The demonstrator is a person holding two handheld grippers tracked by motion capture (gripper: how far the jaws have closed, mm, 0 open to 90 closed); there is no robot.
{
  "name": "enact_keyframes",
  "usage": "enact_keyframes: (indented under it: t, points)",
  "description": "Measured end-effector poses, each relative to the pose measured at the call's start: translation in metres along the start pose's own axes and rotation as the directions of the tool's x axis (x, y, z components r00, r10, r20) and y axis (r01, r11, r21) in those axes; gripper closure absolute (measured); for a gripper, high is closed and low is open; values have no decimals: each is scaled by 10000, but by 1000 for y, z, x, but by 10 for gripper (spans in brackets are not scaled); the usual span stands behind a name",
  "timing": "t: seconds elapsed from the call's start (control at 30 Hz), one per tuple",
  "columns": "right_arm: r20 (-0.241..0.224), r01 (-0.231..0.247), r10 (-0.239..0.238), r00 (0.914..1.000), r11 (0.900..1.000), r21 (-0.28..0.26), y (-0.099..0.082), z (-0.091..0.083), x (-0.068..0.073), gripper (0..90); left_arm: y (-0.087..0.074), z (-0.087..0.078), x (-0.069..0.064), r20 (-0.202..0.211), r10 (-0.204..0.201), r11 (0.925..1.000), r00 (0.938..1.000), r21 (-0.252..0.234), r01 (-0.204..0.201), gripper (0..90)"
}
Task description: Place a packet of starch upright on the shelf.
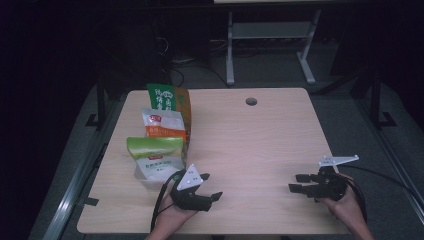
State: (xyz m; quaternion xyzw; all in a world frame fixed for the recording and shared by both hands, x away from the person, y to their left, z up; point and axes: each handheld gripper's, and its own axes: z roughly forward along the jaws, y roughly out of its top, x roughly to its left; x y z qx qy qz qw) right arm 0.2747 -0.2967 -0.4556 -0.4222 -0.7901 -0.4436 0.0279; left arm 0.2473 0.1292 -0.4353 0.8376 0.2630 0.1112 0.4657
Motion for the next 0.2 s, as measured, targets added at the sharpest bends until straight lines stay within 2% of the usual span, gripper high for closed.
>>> enact_keyframes:
  t: [0.13,0.2]
  points:
    - [22,94,-94,10000,9993,-350,-5,-2,6,360,0,-2,0,30,64,10000,10000,-46,-64,280]
    - [126,275,-271,9996,9990,-363,-7,-2,9,356,1,-4,0,30,134,9998,9999,-155,-134,280]
